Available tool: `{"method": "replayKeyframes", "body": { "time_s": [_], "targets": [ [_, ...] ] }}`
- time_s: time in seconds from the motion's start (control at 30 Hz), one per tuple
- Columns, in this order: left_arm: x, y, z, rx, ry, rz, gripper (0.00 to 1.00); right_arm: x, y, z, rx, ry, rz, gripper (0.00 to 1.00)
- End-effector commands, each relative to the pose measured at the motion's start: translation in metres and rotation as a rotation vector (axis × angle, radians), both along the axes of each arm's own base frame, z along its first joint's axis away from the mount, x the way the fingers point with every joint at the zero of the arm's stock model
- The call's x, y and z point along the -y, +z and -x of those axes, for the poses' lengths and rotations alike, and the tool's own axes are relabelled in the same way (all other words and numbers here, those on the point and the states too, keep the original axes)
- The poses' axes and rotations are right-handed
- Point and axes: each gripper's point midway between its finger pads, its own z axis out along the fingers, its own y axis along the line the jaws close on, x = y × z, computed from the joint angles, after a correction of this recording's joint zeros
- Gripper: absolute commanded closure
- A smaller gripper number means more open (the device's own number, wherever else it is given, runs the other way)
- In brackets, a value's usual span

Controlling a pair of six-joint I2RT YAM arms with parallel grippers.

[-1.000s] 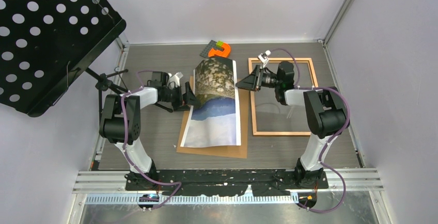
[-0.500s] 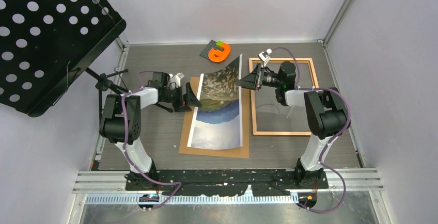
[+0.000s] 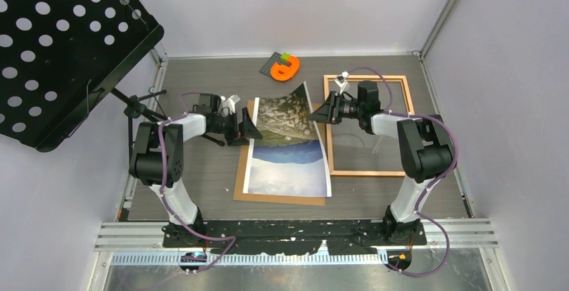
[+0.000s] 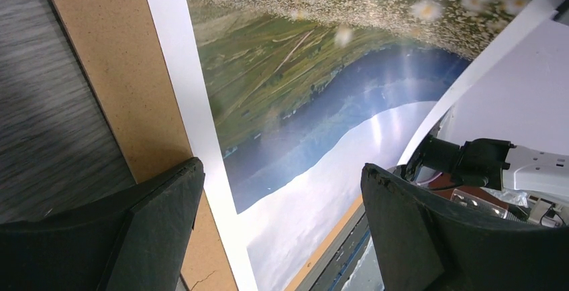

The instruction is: Put the photo into the frame

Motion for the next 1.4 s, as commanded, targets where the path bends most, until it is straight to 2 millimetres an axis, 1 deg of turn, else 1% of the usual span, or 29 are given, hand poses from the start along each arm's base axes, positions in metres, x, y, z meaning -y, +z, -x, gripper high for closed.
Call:
{"method": "replayKeyframes", "body": {
  "time_s": [0.0,0.07,0.1,0.2,0.4,0.53,0.6,0.63,0.67,0.7,0.77,0.87,1.03,1.07,1.2,1.27,1.37],
  "targets": [
    [0.002,-0.021,0.017,-0.064,-0.019,-0.024,0.08,0.01,-0.033,-0.005,0.025,-0.002,0.155,0.55],
    [0.001,-0.021,0.017,-0.063,-0.019,-0.024,0.08,0.012,-0.045,-0.007,0.016,-0.002,0.184,0.55],
    [0.002,-0.02,0.016,-0.062,-0.019,-0.023,0.08,0.012,-0.047,-0.008,0.02,-0.002,0.194,0.55],
    [0.002,-0.021,0.016,-0.063,-0.018,-0.022,0.08,0.017,-0.061,-0.007,0.011,-0.003,0.242,0.53],
    [0.002,-0.021,0.017,-0.068,-0.018,-0.019,0.08,0.018,-0.074,-0.006,-0.008,0.001,0.27,0.54],
    [0.003,-0.02,0.016,-0.064,-0.02,-0.017,0.08,0.016,-0.079,-0.005,-0.024,0.007,0.268,0.6],
    [0.003,-0.019,0.016,-0.059,-0.021,-0.014,0.08,0.015,-0.077,-0.007,-0.025,0.007,0.256,0.66],
    [0.004,-0.019,0.016,-0.057,-0.023,-0.013,0.08,0.014,-0.072,-0.009,-0.023,0.007,0.245,0.74],
    [0.004,-0.018,0.016,-0.055,-0.023,-0.011,0.08,0.012,-0.068,-0.01,-0.014,0.01,0.238,0.77],
    [0.004,-0.017,0.015,-0.051,-0.022,-0.01,0.08,0.012,-0.062,-0.011,-0.005,0.009,0.23,0.85],
    [0.004,-0.012,0.013,-0.033,-0.022,-0.008,0.08,0.012,-0.046,-0.016,0.018,0.001,0.212,0.93],
    [0.005,0.005,0.006,0.028,-0.024,-0.009,0.08,0.012,-0.02,-0.021,0.075,-0.016,0.204,0.94],
    [0.004,0.044,-0.009,0.169,-0.035,-0.048,0.07,0.011,0.032,-0.023,0.159,-0.034,0.174,0.94],
    [0.003,0.055,-0.015,0.208,-0.037,-0.055,0.07,0.01,0.041,-0.022,0.17,-0.028,0.159,0.94],
    [0.0,0.082,-0.029,0.318,-0.053,-0.084,0.07,0.007,0.081,-0.014,0.24,0.004,0.113,0.94],
    [-0.001,0.096,-0.038,0.389,-0.063,-0.096,0.07,0.006,0.104,-0.005,0.292,0.028,0.09,0.94],
    [-0.001,0.118,-0.052,0.5,-0.084,-0.103,0.06,0.006,0.127,0.009,0.342,0.072,0.062,0.94]
  ]
}}
